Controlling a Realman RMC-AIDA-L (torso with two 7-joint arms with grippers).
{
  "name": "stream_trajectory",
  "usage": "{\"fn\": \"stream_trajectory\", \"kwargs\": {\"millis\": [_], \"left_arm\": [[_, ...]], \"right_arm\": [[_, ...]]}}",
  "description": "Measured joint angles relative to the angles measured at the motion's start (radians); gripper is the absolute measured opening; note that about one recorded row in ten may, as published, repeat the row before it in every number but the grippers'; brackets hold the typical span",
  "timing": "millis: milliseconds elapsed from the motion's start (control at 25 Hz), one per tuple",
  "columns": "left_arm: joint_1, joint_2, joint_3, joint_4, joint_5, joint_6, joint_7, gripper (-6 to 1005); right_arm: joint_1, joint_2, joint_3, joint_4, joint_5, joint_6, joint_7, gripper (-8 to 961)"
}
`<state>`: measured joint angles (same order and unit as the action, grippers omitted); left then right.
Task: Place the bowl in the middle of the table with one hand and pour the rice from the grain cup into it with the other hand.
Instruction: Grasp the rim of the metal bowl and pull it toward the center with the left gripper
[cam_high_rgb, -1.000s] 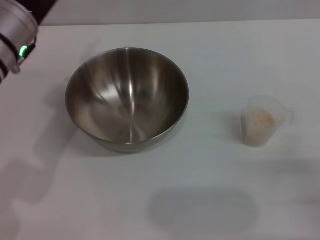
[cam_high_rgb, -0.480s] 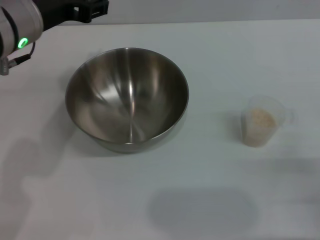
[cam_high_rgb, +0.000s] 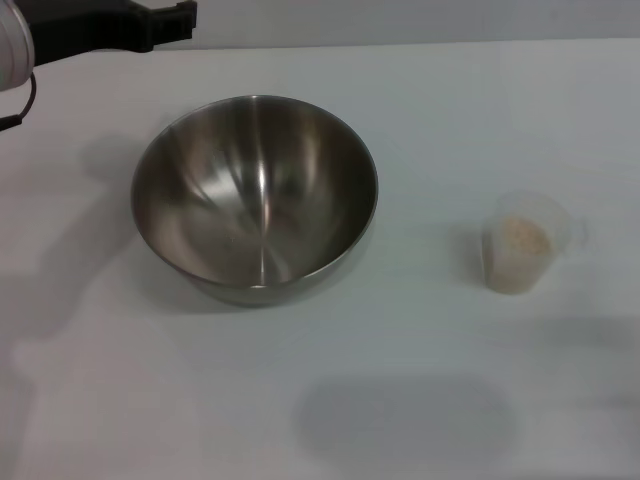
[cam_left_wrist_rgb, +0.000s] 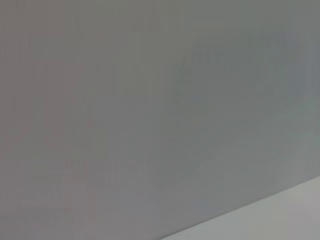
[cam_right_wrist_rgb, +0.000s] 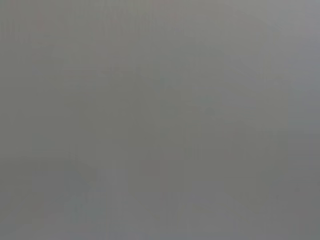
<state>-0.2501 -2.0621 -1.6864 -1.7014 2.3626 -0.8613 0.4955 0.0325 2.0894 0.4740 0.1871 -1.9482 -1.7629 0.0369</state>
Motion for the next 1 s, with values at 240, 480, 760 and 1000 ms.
{"fn": "stream_trajectory", "kwargs": {"millis": [240,480,760,1000], "left_arm": [[0.023,-0.001,0.0,-0.008,-0.002,-0.028,0.036,813],[0.027,-0.001,-0.002,-0.017,-0.006,-0.083,0.051,813],[0.041,0.001,-0.003,-0.017,0.0,-0.095,0.067,814],[0.035,0.001,-0.004,-0.005,0.003,-0.125,0.083,814]], "right_arm": [[-0.003,0.0,0.0,0.0,0.0,-0.003,0.0,840],[-0.006,0.0,0.0,0.0,0.0,-0.01,0.0,840],[-0.006,0.0,0.0,0.0,0.0,-0.012,0.0,839],[-0.006,0.0,0.0,0.0,0.0,-0.013,0.0,839]]}}
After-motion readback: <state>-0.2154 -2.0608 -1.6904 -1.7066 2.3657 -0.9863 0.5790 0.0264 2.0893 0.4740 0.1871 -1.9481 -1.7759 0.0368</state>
